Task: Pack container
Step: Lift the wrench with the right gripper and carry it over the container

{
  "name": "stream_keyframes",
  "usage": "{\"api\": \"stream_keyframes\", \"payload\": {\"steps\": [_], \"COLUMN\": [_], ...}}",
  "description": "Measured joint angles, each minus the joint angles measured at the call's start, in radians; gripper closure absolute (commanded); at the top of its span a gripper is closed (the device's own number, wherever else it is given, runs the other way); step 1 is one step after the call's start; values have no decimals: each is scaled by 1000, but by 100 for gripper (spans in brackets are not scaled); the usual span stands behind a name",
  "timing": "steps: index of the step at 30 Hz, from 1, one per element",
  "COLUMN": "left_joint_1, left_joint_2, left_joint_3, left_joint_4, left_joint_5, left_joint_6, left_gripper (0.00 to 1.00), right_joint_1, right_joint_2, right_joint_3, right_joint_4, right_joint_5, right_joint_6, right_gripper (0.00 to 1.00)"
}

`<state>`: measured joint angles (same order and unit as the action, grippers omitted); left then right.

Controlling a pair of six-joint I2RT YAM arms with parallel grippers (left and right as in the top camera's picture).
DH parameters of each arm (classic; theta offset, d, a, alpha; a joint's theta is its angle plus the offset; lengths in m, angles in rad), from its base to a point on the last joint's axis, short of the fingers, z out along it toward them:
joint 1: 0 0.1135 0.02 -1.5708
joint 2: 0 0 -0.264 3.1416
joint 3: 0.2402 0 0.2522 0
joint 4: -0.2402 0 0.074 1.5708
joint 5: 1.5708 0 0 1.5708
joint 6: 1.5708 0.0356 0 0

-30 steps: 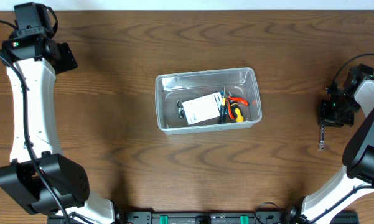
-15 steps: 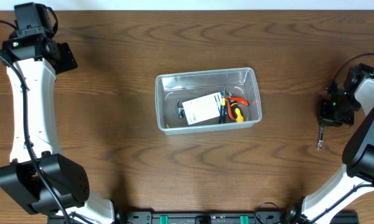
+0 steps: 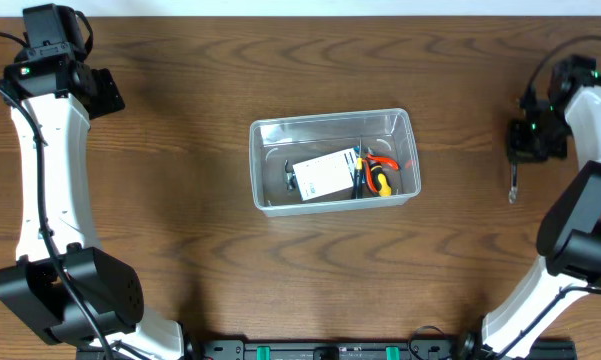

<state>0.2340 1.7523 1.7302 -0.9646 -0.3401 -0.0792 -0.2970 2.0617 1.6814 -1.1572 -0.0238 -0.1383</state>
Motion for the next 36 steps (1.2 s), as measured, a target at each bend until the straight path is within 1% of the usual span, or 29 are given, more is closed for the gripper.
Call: {"api": "stream_keyframes", "payload": {"steps": [4, 12, 18, 26, 28, 32, 36], "left_joint_1": [0, 0, 0, 0, 0, 0, 0], "left_joint_2": [0, 0, 0, 0, 0, 0, 0], "left_joint_3": [0, 0, 0, 0, 0, 0, 0], "left_joint_4": [0, 0, 0, 0, 0, 0, 0], "left_joint_5": [0, 0, 0, 0, 0, 0, 0], "left_joint_6": [0, 0, 0, 0, 0, 0, 0], "left_gripper": [2, 2, 2, 2, 2, 2, 2], "right_joint_1": [79, 307, 478, 666, 707, 768, 805], "right_joint_2": [0, 0, 0, 0, 0, 0, 0], "right_joint_3": [103, 286, 385, 409, 409, 410, 410], "right_joint_4": [-47, -142, -189, -218, -228, -246, -245], "right_joint_5": [0, -3, -3, -4, -4, -5, -6], "right_joint_6": [-7, -100, -180, -290, -333, -426, -506], "right_gripper": [99, 99, 99, 99, 96, 96, 93]}}
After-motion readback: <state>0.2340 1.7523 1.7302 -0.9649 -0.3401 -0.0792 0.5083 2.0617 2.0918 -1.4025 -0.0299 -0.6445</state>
